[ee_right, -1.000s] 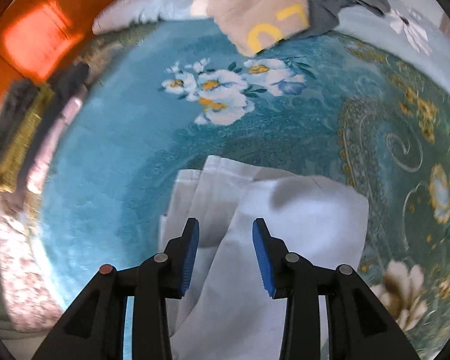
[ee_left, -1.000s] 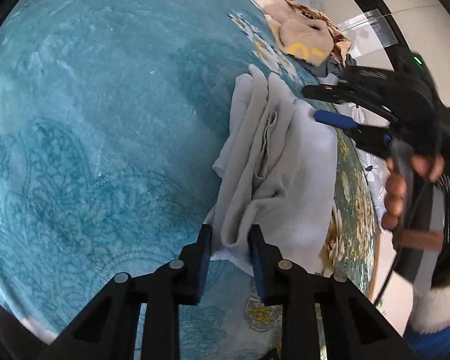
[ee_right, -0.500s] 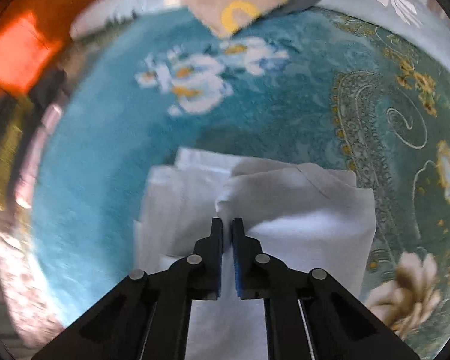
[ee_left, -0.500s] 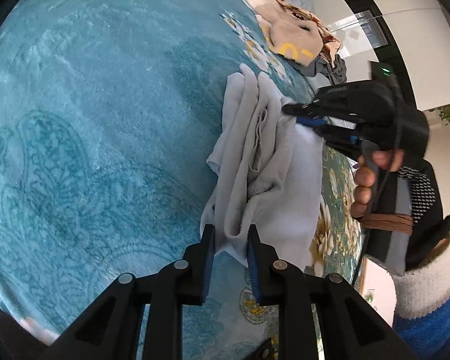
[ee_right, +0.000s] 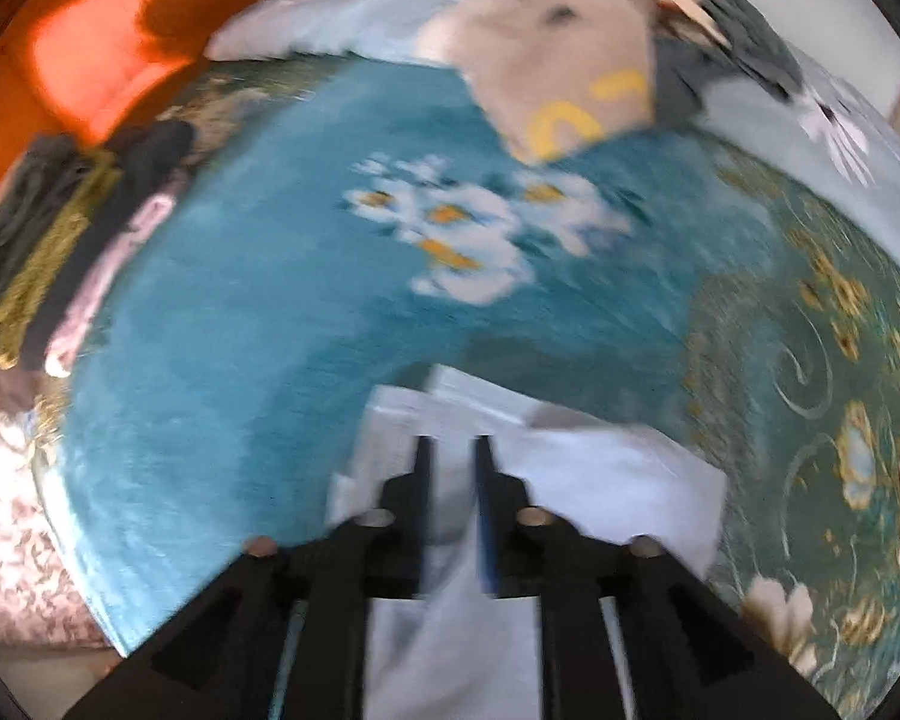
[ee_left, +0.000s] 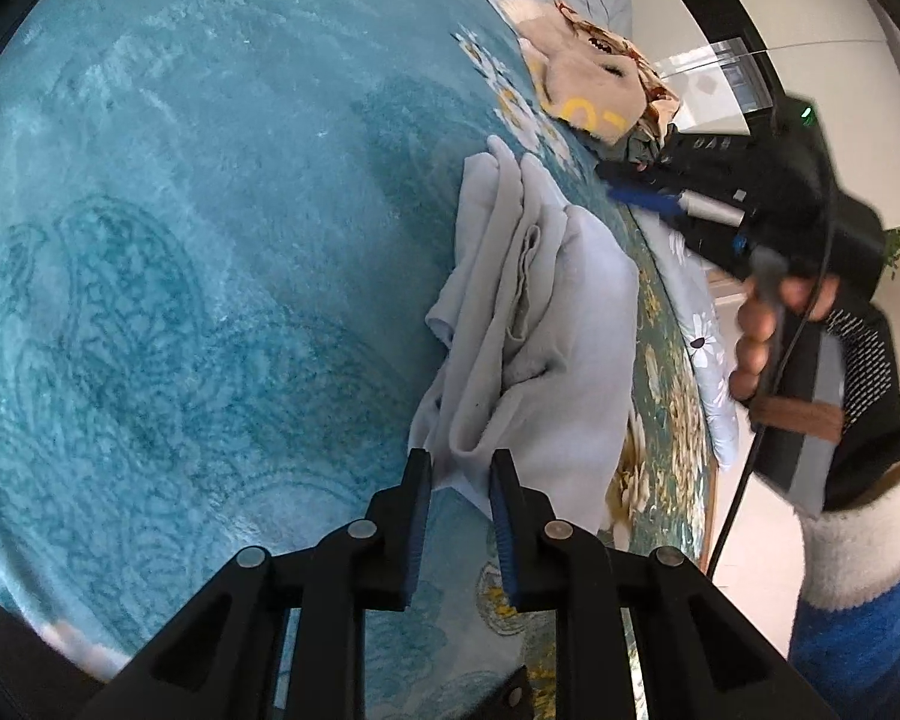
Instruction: Fold clothes
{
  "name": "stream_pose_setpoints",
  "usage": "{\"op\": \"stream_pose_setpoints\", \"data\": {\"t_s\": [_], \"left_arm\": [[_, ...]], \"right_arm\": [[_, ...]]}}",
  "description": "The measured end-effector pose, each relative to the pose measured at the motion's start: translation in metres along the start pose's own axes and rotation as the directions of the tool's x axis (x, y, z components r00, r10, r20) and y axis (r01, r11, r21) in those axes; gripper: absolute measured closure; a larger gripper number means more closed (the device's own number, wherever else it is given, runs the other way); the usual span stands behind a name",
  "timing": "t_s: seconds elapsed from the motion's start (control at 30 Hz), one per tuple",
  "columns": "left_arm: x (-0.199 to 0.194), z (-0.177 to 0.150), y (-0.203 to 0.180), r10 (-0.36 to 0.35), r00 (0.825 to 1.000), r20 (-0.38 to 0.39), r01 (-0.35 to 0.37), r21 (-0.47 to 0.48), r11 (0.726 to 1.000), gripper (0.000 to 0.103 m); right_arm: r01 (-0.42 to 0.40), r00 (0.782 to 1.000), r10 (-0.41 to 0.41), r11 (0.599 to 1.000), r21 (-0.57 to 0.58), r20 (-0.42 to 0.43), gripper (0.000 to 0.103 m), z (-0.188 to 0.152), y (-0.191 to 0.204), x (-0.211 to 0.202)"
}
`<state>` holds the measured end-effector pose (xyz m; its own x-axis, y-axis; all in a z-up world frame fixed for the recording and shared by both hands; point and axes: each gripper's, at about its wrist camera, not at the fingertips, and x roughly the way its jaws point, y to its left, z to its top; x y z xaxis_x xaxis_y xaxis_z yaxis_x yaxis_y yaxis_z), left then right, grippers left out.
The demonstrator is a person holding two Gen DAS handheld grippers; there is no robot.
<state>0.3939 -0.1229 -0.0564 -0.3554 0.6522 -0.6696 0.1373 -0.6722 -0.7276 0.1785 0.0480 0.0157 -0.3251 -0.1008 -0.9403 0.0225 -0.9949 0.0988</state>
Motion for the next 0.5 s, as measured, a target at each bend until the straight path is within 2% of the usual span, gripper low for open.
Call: {"op": "stream_pose_setpoints", "data": {"t_s": [0.03, 0.07, 0.2, 0.3, 0.4, 0.5], "left_arm": [[0.001, 0.000, -0.001, -0.001, 1.000, -0.003, 0.001, 0.008, 1.000, 0.081], [0.001, 0.000, -0.003, -0.001, 1.000, -0.003, 0.001, 0.012, 1.000, 0.081], [-0.002, 0.001, -0.004, -0.011, 1.000, 0.002, 0.011, 0.025, 1.000, 0.079], [-0.006, 0.002, 0.001, -0.033, 0.999, 0.005, 0.033, 0.015, 0.999, 0.079], [-0.006, 0.004, 0.005, -0.050, 0.999, 0.002, 0.050, 0.000, 0.999, 0.079], [-0.004, 0.005, 0.007, -0.067, 0.998, -0.011, 0.066, -0.005, 0.998, 0.078]], "right_arm": [[0.008, 1.000, -0.008, 1.000, 0.013, -0.012, 0.047, -0.002, -0.005, 0.003], [0.006, 1.000, -0.005, 1.000, 0.031, -0.018, 0.046, -0.004, -0.008, 0.008], [0.015, 0.996, -0.004, 0.992, 0.123, -0.086, 0.046, -0.007, -0.017, 0.027], [0.077, 0.993, -0.062, 0.987, 0.144, -0.103, 0.046, -0.009, -0.019, 0.034], [0.098, 0.990, -0.079, 0.980, 0.175, -0.113, 0.051, -0.010, -0.024, 0.037], [0.107, 0.987, -0.085, 0.982, 0.159, -0.138, 0.056, -0.013, -0.017, 0.040]]}}
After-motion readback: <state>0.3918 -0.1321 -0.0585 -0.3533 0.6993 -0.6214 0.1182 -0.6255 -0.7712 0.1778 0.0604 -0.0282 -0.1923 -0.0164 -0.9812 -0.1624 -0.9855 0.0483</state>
